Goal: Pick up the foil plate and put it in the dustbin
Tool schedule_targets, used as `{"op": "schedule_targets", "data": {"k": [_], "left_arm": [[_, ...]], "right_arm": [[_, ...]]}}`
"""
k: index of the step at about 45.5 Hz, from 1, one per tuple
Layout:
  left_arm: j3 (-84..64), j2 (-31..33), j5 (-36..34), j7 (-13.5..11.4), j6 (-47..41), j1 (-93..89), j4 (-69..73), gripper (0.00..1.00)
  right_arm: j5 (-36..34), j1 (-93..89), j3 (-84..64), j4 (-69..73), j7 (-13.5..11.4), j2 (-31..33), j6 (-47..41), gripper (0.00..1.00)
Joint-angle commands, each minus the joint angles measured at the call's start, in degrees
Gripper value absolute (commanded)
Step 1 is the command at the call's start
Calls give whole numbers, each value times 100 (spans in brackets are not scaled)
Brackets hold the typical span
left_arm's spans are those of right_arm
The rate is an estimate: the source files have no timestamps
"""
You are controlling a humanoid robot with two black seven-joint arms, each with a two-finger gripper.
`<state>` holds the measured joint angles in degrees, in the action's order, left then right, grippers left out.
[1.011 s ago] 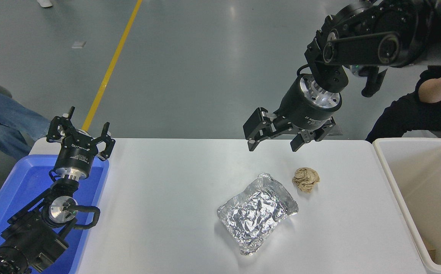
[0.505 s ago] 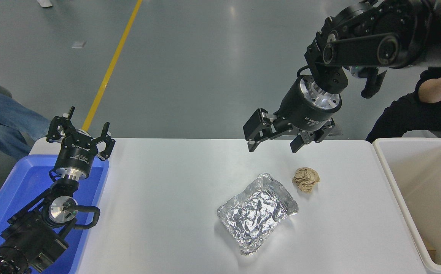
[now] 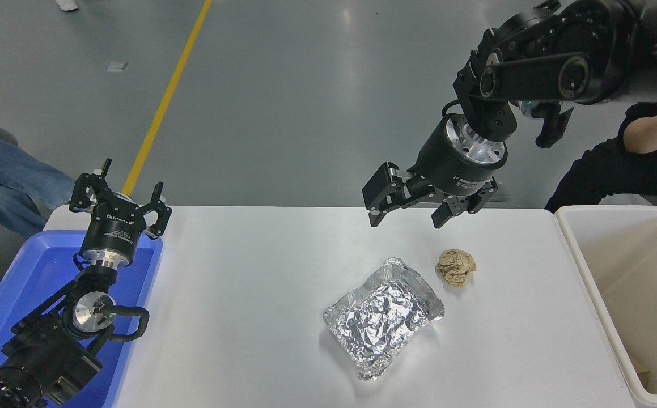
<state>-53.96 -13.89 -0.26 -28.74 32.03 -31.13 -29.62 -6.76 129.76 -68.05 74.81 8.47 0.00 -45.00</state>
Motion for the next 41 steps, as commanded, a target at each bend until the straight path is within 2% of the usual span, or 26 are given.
{"op": "schedule_targets", "data": {"k": [1,41], "left_arm": [[0,0,0,0,5,-7,0,98],[0,0,0,0,5,-8,0,98]], "right_arm": [[0,-47,-15,-63,5,0,0,100],[0,-21,-76,-177,14,0,0,100]]}}
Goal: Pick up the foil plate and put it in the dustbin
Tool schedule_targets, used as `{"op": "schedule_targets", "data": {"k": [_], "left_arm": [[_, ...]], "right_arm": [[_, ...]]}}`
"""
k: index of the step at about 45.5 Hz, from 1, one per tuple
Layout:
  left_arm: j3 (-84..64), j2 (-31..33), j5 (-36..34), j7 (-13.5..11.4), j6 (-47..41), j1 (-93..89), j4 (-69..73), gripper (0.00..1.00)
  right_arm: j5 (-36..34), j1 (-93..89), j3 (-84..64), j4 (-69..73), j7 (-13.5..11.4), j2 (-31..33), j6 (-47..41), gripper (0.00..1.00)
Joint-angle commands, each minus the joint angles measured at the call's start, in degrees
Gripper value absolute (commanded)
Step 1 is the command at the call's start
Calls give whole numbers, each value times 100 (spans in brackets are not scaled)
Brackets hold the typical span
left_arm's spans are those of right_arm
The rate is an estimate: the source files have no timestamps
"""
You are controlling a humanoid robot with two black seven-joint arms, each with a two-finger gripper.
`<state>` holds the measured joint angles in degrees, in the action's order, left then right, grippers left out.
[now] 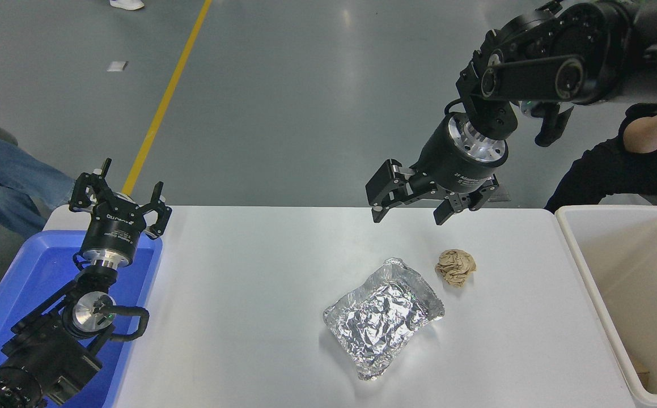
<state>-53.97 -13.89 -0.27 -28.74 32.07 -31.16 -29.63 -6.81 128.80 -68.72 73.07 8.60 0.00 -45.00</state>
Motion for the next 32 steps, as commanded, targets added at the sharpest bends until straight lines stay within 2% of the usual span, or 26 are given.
{"op": "schedule_targets", "data": {"k": [1,21,28,32], "left_arm": [[1,0,0,0,1,-4,1,98],[1,0,0,0,1,5,1,98],[1,0,0,0,1,-4,1,98],[1,0,0,0,1,-4,1,98]], "right_arm": [[4,75,-18,-3,1,0,0,100],[4,-504,-256,23,1,0,35,100],[136,-1128,-536,-38,-8,0,1404,100],[136,-1453,-625,-152,1,0,1827,100]]}}
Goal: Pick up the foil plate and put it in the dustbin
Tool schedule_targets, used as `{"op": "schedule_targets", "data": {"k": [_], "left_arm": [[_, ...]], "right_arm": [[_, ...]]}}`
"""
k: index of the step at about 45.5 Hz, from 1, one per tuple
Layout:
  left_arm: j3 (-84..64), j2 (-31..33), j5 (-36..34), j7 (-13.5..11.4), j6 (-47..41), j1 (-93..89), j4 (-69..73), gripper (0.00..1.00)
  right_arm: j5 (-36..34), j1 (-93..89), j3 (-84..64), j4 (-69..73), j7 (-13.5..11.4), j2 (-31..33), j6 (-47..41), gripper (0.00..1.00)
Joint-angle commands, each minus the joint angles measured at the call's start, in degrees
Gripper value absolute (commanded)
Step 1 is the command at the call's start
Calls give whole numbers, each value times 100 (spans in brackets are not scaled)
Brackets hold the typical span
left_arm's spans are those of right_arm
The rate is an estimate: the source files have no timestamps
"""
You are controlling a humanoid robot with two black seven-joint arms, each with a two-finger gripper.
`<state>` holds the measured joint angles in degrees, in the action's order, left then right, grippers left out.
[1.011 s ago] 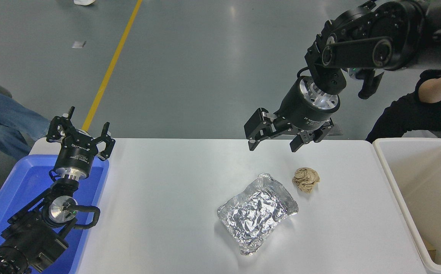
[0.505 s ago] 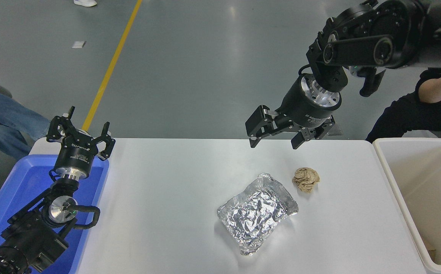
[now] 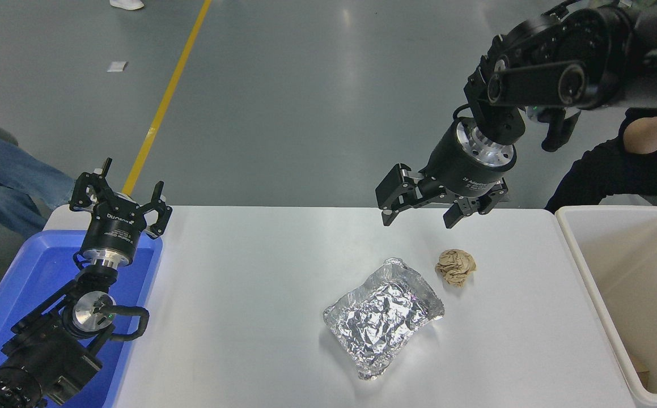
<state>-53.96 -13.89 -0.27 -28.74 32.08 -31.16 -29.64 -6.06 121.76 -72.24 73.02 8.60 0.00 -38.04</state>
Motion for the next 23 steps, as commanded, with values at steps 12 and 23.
{"op": "schedule_targets", "data": {"k": [12,23], "left_arm": [[0,0,0,0,-9,-4,2,98],[0,0,0,0,0,-4,2,98]], "right_arm": [[79,-1795,-326,-859,1,0,1544,100],[377,-2560,-317,-1263,10,0,2186,100]]}}
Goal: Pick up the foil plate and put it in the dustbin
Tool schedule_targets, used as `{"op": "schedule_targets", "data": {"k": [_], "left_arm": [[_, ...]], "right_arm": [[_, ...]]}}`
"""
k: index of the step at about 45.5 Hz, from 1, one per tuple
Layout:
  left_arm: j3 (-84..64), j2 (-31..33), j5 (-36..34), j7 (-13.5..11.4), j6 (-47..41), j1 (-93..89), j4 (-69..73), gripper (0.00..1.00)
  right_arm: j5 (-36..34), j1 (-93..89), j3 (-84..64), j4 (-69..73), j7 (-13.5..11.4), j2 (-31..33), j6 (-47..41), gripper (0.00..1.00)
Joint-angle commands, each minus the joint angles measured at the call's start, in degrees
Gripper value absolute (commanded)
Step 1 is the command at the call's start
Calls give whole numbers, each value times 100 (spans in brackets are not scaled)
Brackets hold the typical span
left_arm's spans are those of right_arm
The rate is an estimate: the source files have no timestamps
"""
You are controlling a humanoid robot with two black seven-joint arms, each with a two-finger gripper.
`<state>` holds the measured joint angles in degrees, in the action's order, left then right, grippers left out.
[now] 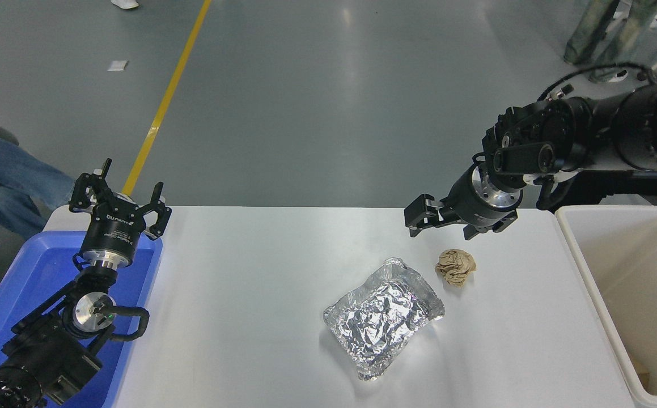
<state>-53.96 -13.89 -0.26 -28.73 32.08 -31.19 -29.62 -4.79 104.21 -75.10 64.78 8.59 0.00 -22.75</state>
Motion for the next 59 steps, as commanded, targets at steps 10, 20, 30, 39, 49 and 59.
{"op": "schedule_targets", "data": {"k": [10,20,30,39,49,59], "left_arm": [[-1,0,0,8,0,7,0,98],[-1,0,0,8,0,-1,0,98],[-1,0,0,8,0,-1,0,98],[-1,0,0,8,0,-1,-8,98],[-1,0,0,8,0,-1,0,98],[-1,0,0,-1,0,-1,0,98]], "right_arm": [[926,-1069,39,-467,28,0,1044,100],[1682,-1333,39,-484,37,0,2116,100],[2052,-1456,48,-484,64,0,2266,100],[2052,-1632,241,-475,72,0,2336,100],[2052,-1834,689,-484,64,0,2363,100],[2052,-2352,689,-923,64,0,2530,100]]}}
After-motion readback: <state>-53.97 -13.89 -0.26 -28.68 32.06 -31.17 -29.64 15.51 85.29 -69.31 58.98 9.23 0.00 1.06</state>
